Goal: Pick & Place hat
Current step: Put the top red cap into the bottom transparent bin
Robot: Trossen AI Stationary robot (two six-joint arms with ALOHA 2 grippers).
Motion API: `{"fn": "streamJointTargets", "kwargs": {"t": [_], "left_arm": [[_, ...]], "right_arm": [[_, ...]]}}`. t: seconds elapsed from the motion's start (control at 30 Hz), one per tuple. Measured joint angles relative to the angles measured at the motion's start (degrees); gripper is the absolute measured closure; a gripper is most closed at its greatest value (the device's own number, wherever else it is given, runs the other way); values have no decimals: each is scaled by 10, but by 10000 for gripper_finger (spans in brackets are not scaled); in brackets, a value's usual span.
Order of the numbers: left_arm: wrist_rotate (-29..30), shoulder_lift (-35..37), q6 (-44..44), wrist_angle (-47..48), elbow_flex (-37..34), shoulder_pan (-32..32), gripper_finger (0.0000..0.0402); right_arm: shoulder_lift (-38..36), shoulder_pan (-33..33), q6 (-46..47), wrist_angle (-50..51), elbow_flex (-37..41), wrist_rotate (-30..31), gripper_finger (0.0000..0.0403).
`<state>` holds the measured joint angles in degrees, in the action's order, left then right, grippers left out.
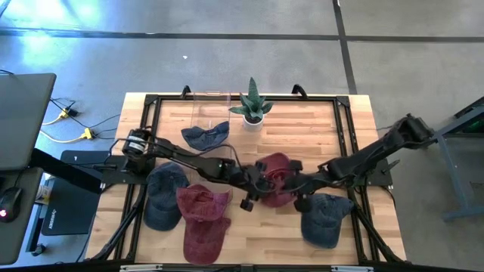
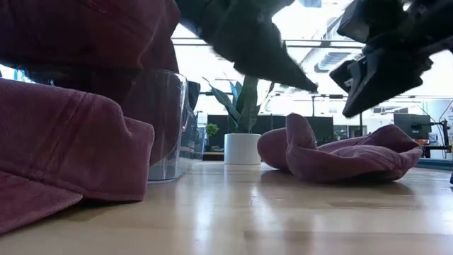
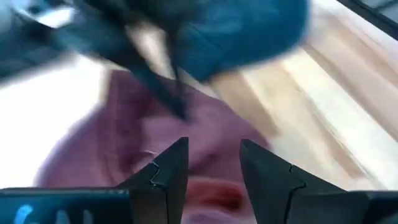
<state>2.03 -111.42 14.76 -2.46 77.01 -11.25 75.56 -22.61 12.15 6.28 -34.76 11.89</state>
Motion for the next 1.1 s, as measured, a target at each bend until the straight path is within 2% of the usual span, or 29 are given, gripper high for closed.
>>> {"fn": "streamJointTargets", "kwargs": {"t": [0.13, 0.23, 0.33, 0.43, 0.57, 0.63, 0.7, 0.8, 0.87, 0.93, 1.03, 1.1], "left_arm": [[82, 10, -1, 91, 28, 0, 263], [93, 16, -5, 138, 64, 0, 263], [91, 18, -24, 185, 89, 0, 263], [89, 16, -36, 216, 98, -2, 263], [88, 16, -48, 232, 100, -4, 263], [71, 16, -50, 233, 100, -4, 263], [37, 16, -60, 232, 100, -4, 263], [-8, 6, -77, 218, 100, -3, 263], [-22, -20, -78, 197, 101, 2, 263], [-32, -38, -85, 210, 96, 4, 263], [-46, -65, -93, 170, 102, 17, 263], [-42, -67, -106, 194, 98, 26, 263]], "right_arm": [[71, 16, -39, -65, 0, -36, 401], [118, 41, -72, -120, 1, -29, 401], [146, 64, -88, -179, -1, 32, 401], [161, 73, -83, -210, -1, 128, 402], [144, 58, -81, -177, -1, 220, 402], [114, 46, -77, -149, 0, 236, 402], [77, 35, -65, -114, -1, 206, 401], [37, 27, -25, -85, -1, 69, 402], [27, 18, -2, -68, -1, 2, 402], [28, 3, -4, -55, 0, -17, 401], [47, -10, -5, -41, 1, -6, 402], [64, -10, -5, -41, 1, 2, 401]]}}
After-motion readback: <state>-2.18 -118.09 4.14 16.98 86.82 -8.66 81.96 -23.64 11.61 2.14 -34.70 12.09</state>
